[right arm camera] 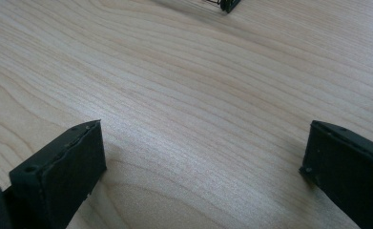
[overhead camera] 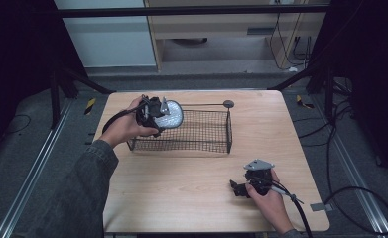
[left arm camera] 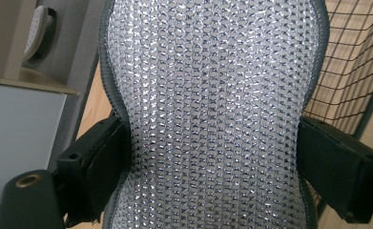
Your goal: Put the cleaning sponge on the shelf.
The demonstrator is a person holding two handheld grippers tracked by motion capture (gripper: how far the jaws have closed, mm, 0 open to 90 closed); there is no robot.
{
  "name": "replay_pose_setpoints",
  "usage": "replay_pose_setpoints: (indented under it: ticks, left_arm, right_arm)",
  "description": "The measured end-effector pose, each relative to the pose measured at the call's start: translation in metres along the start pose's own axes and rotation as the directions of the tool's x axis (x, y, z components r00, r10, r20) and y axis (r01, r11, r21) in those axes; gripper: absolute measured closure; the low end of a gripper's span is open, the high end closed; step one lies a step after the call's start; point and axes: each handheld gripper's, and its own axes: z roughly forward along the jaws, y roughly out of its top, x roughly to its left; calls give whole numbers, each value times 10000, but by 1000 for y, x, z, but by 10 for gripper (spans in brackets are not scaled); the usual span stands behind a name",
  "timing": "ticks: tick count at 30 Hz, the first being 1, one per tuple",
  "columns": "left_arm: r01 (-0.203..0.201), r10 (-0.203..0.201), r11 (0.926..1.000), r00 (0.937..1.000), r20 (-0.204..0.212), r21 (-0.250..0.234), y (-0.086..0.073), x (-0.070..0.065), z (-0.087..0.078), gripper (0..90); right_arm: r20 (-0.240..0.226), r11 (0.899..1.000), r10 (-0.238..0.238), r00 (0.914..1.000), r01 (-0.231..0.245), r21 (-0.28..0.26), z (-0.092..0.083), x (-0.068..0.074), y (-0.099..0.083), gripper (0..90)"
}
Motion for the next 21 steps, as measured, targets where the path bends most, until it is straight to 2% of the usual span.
replay_pose_setpoints:
  ticks: [5, 10, 16, 20, 21]
  left_arm:
    - [68, -68, 10000, 10000, 67, 12, 0, 1, 5, 124]
    - [-182, 178, 9997, 9995, 245, 168, 1, -1, 10, 123]
    - [14, -19, 9999, 9996, 299, 135, 0, -1, 16, 113]
    - [477, -477, 9989, 9982, 375, 1, -2, 3, 17, 91]
    - [477, -477, 9989, 9982, 375, 1, -2, 3, 17, 81]
  right_arm:
    - [0, 10000, -8, 10000, 8, -2, 0, 0, 0, 8]
    - [3, 10000, 1, 10000, -1, 12, 0, 0, 0, 8]
    - [2, 10000, -9, 10000, 9, 11, 0, 0, 0, 8]
    - [-1, 10000, -1, 10000, 1, 1, 0, 0, 0, 8]
    - [0, 10000, -2, 10000, 2, 0, 0, 0, 0, 8]
